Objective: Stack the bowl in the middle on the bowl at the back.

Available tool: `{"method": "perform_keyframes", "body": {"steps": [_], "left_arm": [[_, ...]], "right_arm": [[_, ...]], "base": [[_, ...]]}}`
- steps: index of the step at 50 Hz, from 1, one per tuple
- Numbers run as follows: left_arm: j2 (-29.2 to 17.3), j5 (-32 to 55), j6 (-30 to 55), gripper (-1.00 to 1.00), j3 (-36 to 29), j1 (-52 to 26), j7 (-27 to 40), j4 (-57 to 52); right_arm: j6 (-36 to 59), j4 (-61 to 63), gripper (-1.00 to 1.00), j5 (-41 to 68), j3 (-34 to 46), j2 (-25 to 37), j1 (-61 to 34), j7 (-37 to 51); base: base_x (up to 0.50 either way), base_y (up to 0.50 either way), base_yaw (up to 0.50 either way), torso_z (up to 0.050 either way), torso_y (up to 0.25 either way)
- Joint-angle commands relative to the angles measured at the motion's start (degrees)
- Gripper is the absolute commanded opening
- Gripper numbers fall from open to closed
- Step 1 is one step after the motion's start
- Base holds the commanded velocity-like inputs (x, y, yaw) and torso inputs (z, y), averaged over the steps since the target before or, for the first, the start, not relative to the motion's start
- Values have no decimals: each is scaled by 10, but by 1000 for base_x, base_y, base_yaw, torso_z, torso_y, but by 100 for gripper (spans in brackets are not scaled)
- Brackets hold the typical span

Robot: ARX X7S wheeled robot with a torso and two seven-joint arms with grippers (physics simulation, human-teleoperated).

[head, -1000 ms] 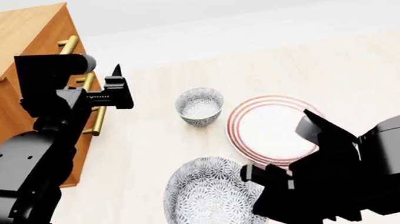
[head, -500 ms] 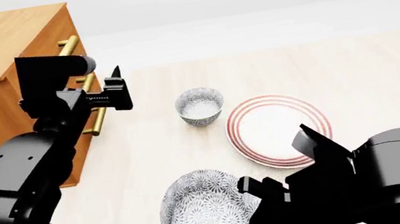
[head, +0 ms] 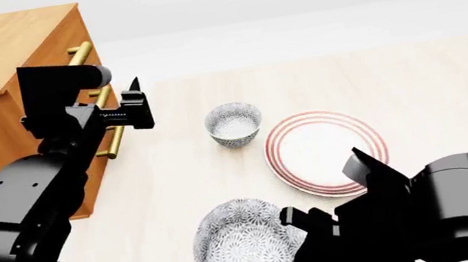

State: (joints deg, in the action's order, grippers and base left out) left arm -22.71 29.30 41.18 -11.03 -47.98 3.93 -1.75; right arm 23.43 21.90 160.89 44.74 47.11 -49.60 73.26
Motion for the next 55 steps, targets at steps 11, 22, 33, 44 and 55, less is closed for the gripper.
{"method": "perform_keyframes", "body": {"steps": [11, 22, 33, 44, 55], "left_arm": [[-3, -1, -3, 100, -2, 0, 3, 5], [-4, -1, -4, 100, -2, -1, 4, 8], [-7, 0, -6, 100, 0, -1, 5, 11], [-8, 0, -7, 100, 2, -2, 8, 13], [-10, 0, -9, 100, 2, -3, 10, 15]], "right_arm": [[24, -50, -100, -27, 13, -8, -15, -12], [37, -78, -100, -42, 21, -13, -20, -19], [57, -107, -100, -45, 31, -29, -33, -25], [74, -129, -100, -50, 40, -37, -42, -30], [84, -147, -100, -57, 47, -47, -48, -36]], "base": [[0, 0, 0, 0, 1], [0, 0, 0, 0, 0], [0, 0, 0, 0, 0], [0, 0, 0, 1, 1], [0, 0, 0, 0, 0]]}}
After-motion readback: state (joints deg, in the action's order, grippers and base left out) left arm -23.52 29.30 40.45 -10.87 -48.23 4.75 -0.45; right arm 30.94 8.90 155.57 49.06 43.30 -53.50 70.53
